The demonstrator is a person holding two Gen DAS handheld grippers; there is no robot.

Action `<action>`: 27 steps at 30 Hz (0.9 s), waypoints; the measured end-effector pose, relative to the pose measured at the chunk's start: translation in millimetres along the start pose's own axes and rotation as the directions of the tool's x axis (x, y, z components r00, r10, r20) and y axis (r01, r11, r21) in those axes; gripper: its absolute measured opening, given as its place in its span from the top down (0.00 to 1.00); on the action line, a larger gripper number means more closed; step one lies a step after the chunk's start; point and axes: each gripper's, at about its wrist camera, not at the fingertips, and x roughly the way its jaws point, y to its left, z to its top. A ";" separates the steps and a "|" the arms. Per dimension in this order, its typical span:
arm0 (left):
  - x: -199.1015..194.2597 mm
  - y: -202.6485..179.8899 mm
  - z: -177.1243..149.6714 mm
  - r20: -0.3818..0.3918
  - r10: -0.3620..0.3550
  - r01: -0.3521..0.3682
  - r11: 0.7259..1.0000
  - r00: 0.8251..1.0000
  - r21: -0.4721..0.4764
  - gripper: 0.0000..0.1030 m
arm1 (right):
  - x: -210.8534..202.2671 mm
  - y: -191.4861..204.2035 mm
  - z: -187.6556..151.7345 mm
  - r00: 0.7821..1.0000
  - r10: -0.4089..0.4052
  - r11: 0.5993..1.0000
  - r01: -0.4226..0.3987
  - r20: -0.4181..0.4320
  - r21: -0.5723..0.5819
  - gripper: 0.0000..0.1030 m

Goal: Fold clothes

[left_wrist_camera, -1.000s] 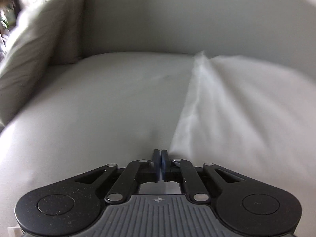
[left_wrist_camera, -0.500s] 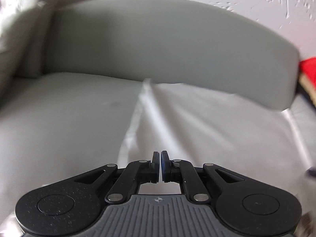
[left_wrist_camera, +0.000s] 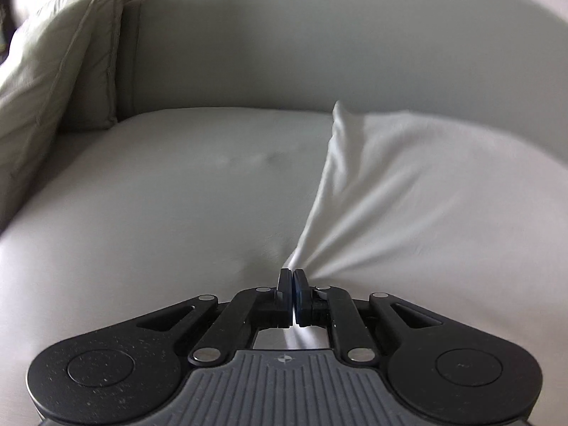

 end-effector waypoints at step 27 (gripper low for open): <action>-83.4 6.0 -52.9 -0.100 0.114 -0.107 0.992 0.988 0.067 0.94 | -90.3 -5.5 -11.5 0.996 -0.026 0.999 0.024 -0.082 -0.031 0.97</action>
